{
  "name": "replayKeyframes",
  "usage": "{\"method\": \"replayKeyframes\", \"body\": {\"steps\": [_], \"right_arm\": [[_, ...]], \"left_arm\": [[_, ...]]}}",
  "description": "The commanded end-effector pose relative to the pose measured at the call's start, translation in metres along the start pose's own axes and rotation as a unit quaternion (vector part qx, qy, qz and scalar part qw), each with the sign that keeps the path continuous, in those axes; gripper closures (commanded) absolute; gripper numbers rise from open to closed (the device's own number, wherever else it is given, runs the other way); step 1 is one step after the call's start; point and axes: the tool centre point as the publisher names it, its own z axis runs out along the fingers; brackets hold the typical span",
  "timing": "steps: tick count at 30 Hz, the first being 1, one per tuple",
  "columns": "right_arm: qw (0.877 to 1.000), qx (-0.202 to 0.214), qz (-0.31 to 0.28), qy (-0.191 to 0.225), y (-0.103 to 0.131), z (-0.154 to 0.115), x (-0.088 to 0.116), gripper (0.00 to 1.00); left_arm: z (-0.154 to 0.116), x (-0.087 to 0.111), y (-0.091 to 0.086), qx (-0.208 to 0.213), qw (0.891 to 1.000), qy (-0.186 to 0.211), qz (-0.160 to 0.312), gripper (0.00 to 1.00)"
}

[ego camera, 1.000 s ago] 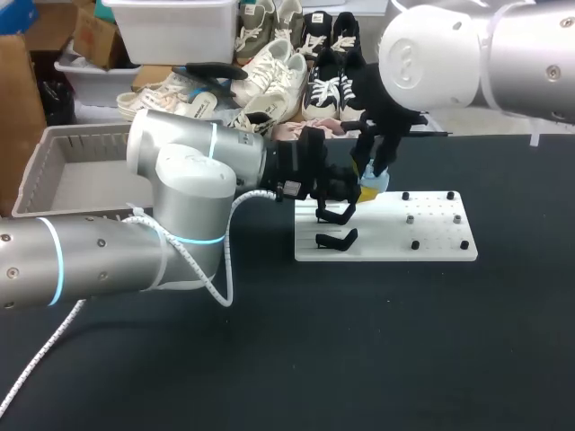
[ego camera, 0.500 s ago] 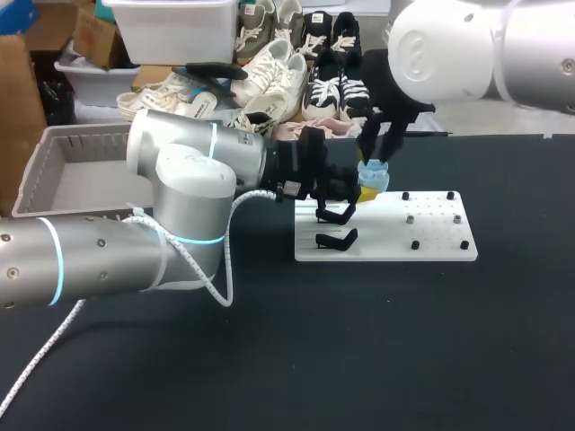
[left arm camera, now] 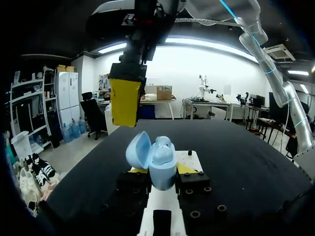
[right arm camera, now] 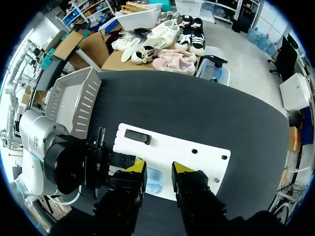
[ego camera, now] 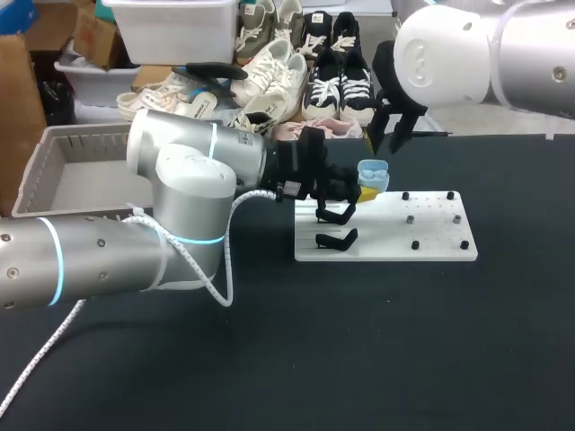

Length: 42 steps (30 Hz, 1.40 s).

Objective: Pick up each earbud case from the left stands, insert the matching earbuds, close the lid, and place the case in the box.

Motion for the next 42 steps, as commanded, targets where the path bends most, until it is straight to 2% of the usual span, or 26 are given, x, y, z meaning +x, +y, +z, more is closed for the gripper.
{"method": "replayKeyframes", "body": {"steps": [1,8,21,30,38,42], "right_arm": [[1.000,0.000,0.001,0.027,-0.003,0.018,-0.020,0.70],[0.999,-0.004,0.006,0.036,-0.002,0.024,-0.014,0.71],[1.000,-0.009,0.017,0.025,-0.001,0.014,0.018,0.71],[0.999,-0.023,0.023,0.012,0.005,0.005,0.026,0.71],[0.994,-0.042,0.066,-0.077,-0.007,-0.046,0.039,0.69],[0.990,-0.046,0.088,-0.098,-0.015,-0.055,0.051,0.68]], "left_arm": [[0.000,0.000,0.000,0.000,1.000,0.000,0.000,1.00],[0.000,0.000,0.000,0.000,1.000,0.000,0.000,1.00],[0.000,0.000,0.000,0.000,1.000,0.000,0.000,1.00],[0.000,0.000,0.000,0.000,1.000,0.000,0.000,1.00],[0.000,0.000,0.000,0.000,1.000,0.000,0.000,1.00],[-0.031,-0.013,0.005,-0.029,0.999,-0.001,0.020,1.00]]}}
